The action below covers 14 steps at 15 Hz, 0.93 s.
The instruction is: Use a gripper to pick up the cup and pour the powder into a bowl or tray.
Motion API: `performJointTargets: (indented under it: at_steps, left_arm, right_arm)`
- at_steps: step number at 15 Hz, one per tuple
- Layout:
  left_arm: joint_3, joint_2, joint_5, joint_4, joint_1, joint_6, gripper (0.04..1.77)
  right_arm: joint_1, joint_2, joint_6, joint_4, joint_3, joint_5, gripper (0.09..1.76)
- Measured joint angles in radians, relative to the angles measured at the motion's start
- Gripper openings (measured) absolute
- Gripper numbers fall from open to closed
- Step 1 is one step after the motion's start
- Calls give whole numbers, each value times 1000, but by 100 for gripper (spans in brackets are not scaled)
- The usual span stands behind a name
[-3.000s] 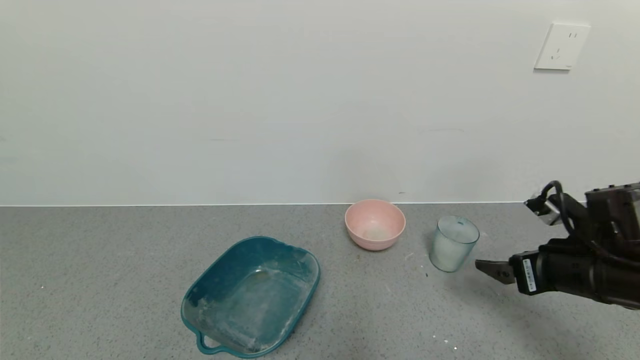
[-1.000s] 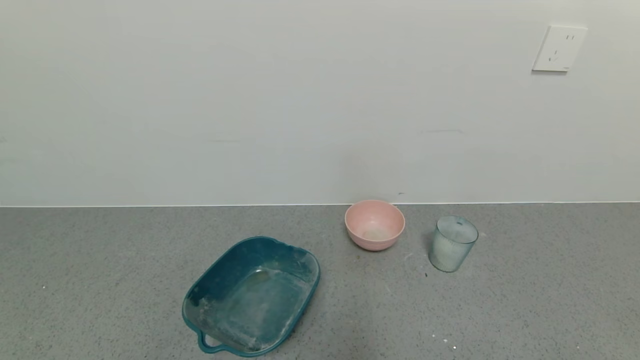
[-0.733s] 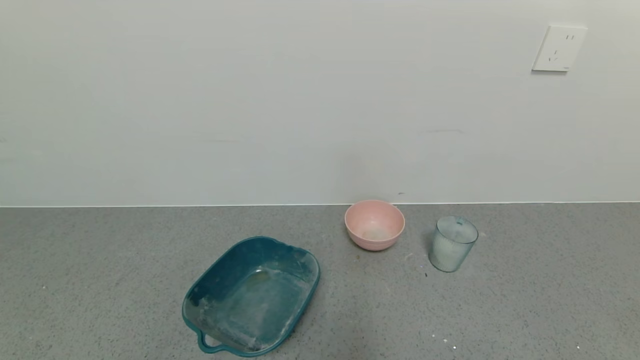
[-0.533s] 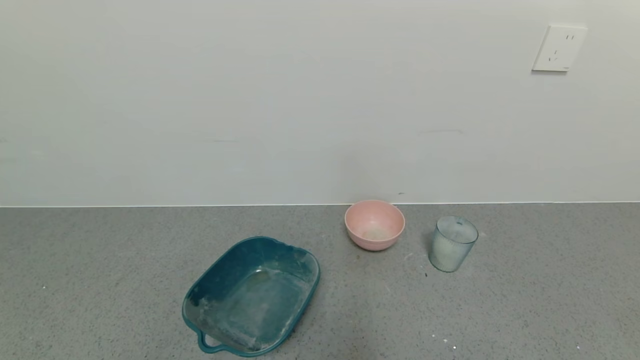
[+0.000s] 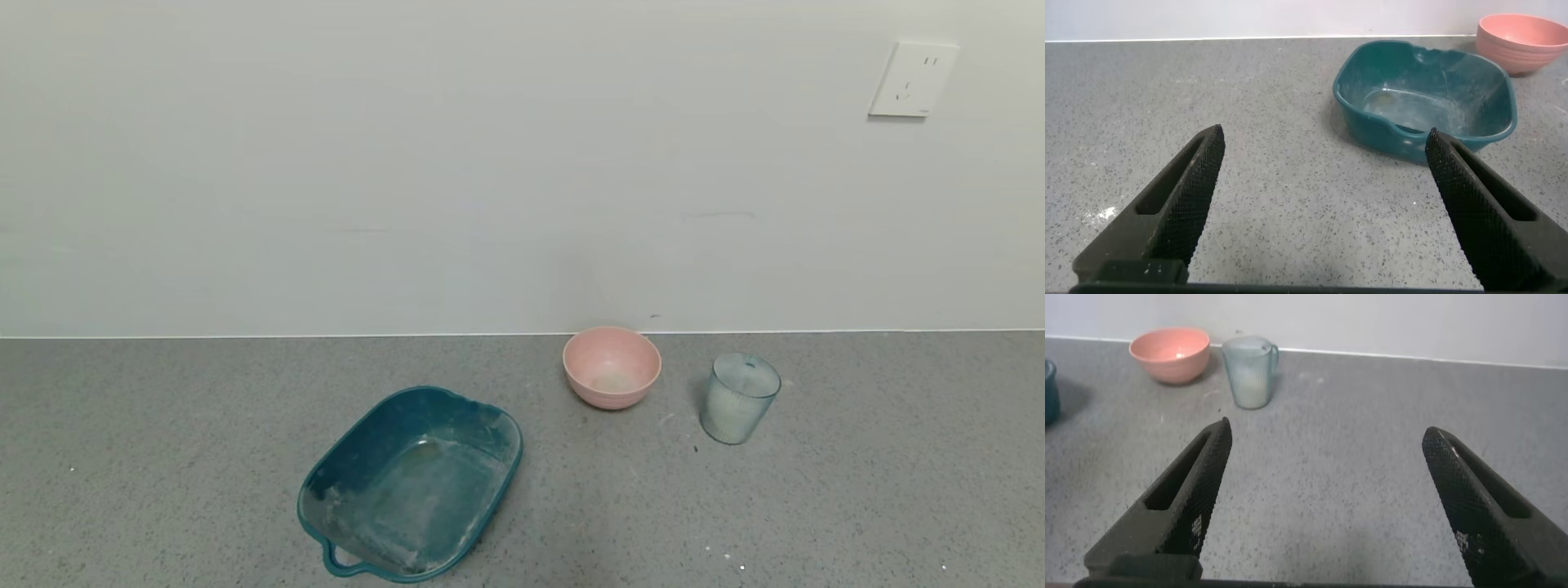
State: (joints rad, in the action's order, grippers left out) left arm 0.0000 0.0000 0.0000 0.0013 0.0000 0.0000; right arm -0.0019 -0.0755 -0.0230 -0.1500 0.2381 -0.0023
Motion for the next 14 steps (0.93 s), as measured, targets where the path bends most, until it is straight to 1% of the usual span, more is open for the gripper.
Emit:
performJointTargets:
  at_steps: [8,10,14]
  left_arm:
    - [0,0,0,0,0,0,176]
    - [0,0,0,0,0,0,176]
    - [0,0,0,0,0,0,176]
  right_arm:
    - [1,64,3,82,-176,-3,170]
    - [1,71,1,130,-214,-1,170]
    - [1,75,2,141,-236,1,170]
